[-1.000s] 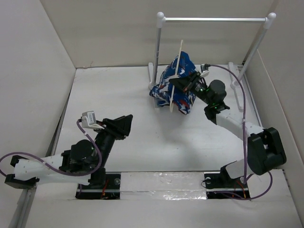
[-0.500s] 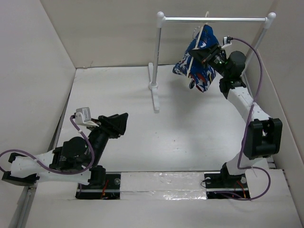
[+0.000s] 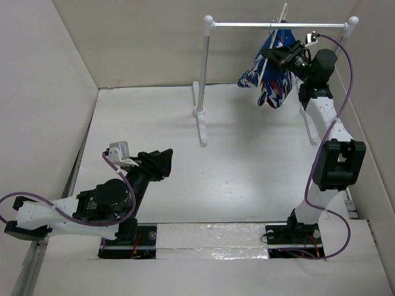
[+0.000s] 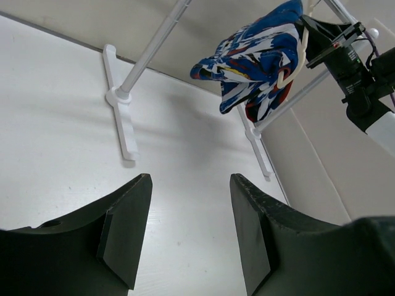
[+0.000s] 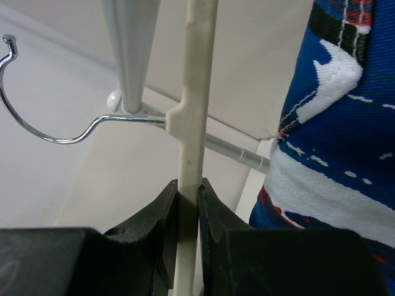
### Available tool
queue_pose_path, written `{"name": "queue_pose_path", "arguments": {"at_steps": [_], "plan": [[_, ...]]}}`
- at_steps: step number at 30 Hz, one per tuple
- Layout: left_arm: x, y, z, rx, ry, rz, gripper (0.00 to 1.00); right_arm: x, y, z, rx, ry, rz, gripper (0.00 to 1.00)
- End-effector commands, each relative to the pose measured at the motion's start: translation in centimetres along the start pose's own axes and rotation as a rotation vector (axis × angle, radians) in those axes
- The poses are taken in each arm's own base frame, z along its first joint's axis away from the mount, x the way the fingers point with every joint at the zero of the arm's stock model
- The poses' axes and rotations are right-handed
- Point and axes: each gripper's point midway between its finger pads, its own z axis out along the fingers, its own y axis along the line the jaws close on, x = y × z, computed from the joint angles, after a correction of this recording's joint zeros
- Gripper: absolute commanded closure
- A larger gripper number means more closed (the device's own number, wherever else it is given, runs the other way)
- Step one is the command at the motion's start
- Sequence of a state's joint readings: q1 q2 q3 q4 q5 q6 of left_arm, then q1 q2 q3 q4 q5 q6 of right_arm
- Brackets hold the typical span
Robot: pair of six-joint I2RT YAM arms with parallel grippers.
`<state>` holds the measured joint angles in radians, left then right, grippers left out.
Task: Place the trousers on the hanger
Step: Place the hanger at the clothesline, then reset both arms
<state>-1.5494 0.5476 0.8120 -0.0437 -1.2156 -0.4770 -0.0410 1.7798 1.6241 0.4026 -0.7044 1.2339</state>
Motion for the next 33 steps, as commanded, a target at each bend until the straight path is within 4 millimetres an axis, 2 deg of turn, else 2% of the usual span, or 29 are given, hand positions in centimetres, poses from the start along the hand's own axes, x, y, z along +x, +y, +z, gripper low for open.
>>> {"name": "queue_pose_path", "arguments": {"at_steps": [1,7,10,11,15,18,20,21,22,23,24,25,26,27,31,33], "plan": [[1.7,0.7,0.2,-0.04,-0.002,-0.022,0.49,-3.3,7.6,-1.0,-0.19,-0.059,-0.192,1.0],[3.7,-0.3,0.4,-0.008,0.029,-0.029,0.48,-4.5,5.1,0.4,-0.146,-0.048,-0.181,1.0],[5.1,-1.6,0.8,0.014,0.046,0.01,0.46,-5.1,4.0,0.7,-0.133,-0.05,-0.16,1.0],[6.1,-1.8,1.1,0.006,0.059,0.051,0.45,-5.5,3.1,0.6,-0.122,-0.057,-0.152,1.0],[7.6,-2.9,1.7,-0.01,0.072,0.072,0.44,-5.6,1.1,0.6,-0.098,-0.053,-0.14,1.0],[9.1,-3.4,3.1,-0.004,0.088,0.094,0.44,-4.7,0.2,0.4,-0.107,-0.031,-0.131,1.0],[10.5,-3.4,5.2,0.017,0.134,0.077,0.43,-4.8,-0.3,-0.2,-0.093,-0.048,-0.143,0.98],[10.9,-3.3,6.0,0.031,0.149,0.073,0.42,-4.4,-0.7,-0.6,-0.081,-0.043,-0.144,0.8],[12.4,-3.9,6.3,0.094,0.212,0.071,0.42,-4.1,-0.9,-0.8,-0.076,-0.04,-0.149,0.71],[12.3,-3.0,8.0,0.072,0.206,0.053,0.42,-4.3,-1.3,-1.2,-0.066,-0.048,-0.164,0.61],[13.2,-3.3,8.2,0.114,0.25,0.041,0.41,-3.6,-1.4,-1.9,-0.055,-0.048,-0.186,0.42],[13.2,-3.1,8.7,0.118,0.255,0.032,0.41,-3.9,-1.7,-2.5,-0.035,-0.062,-0.203,0.24],[12.8,-2.6,9.6,0.104,0.247,0.015,0.41,-3.9,-1.9,-2.9,-0.015,-0.08,-0.216,0.0],[12.8,-2.6,9.7,0.11,0.251,0.003,0.4,-3.9,-2.7,-3.5,0.027,-0.085,-0.218,0.0],[12.0,-2.0,10.1,0.119,0.253,-0.051,0.34,-3.8,-2.0,-6.7,0.106,-0.164,-0.308,0.0],[11.2,-2.0,9.8,0.124,0.242,-0.083,0.33,-2.8,-0.4,-8.7,0.115,-0.2,-0.36,0.0]]}}
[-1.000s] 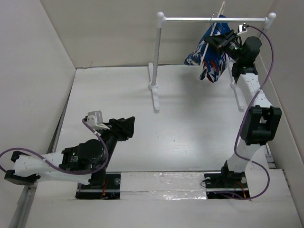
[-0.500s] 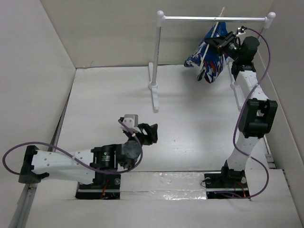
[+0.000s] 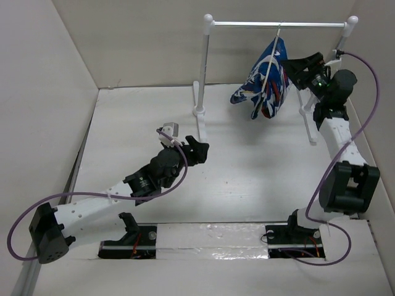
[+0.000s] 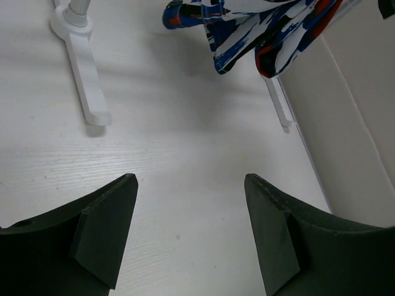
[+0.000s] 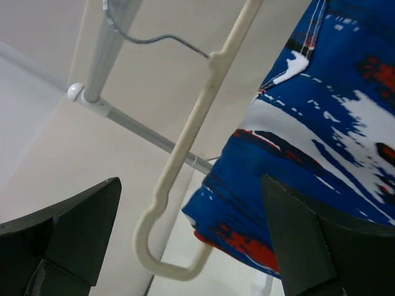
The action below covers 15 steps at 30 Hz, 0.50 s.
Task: Place the trousers on the hanger
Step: Reset both arms
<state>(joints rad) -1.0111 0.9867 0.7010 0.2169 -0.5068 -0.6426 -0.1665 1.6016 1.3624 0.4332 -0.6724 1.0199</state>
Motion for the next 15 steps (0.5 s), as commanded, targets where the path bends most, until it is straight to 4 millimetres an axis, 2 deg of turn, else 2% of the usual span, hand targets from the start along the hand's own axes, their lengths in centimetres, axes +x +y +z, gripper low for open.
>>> {"name": "queue_pose_path", "arguments": {"at_steps": [1,2,3,4,5,6,8,9,10,11,12,13,14,15], "plan": [[-2.2,-2.0,-1.1,0.113,-0.031,-0.107,0.32,-1.2,3.3,-3.2,-0.007,-0.1,-0.175,0.0],[-2.8,-1.8,-1.7,0.11,-0.045,-0.122,0.31,0.2,2.8,-4.2,0.001,-0.079,-0.197,0.0],[-3.2,-1.7,-2.0,0.106,-0.056,-0.136,0.3,0.4,5.6,-6.0,-0.04,-0.088,-0.251,0.0],[-3.5,-1.4,-2.3,0.099,-0.067,-0.148,0.3,1.5,6.3,-6.9,-0.053,-0.074,-0.307,0.0],[-4.4,-1.2,-3.2,0.103,-0.09,-0.162,0.28,3.1,7.2,-7.8,-0.071,-0.046,-0.332,0.0],[-4.7,-0.9,-3.6,0.097,-0.098,-0.172,0.28,5.3,8.1,-10.2,-0.063,-0.03,-0.35,0.0],[-5.4,0.0,-4.9,0.089,-0.126,-0.192,0.27,8.2,8.9,-12.6,-0.069,-0.008,-0.434,0.0],[-5.5,0.4,-5.3,0.089,-0.131,-0.198,0.27,10.0,8.0,-14.0,-0.026,0.029,-0.426,0.0],[-5.2,1.0,-5.5,0.079,-0.132,-0.196,0.26,11.6,8.7,-16.6,-0.035,0.019,-0.498,0.0],[-5.5,1.4,-6.3,0.084,-0.139,-0.205,0.25,12.4,8.4,-17.8,-0.012,0.014,-0.515,0.0],[-5.5,1.7,-6.6,0.084,-0.143,-0.209,0.25,14.4,6.6,-19.4,0.056,0.071,-0.486,0.0],[-4.8,2.5,-6.6,0.066,-0.141,-0.203,0.25,15.1,7.2,-21.5,0.058,0.05,-0.523,0.0],[-4.4,3.1,-6.7,0.061,-0.145,-0.204,0.25,16.3,6.0,-22.8,0.103,0.087,-0.546,0.0],[-4.8,3.2,-6.7,0.057,-0.159,-0.214,0.25,16.7,5.8,-23.7,0.113,0.086,-0.561,0.0]]}}
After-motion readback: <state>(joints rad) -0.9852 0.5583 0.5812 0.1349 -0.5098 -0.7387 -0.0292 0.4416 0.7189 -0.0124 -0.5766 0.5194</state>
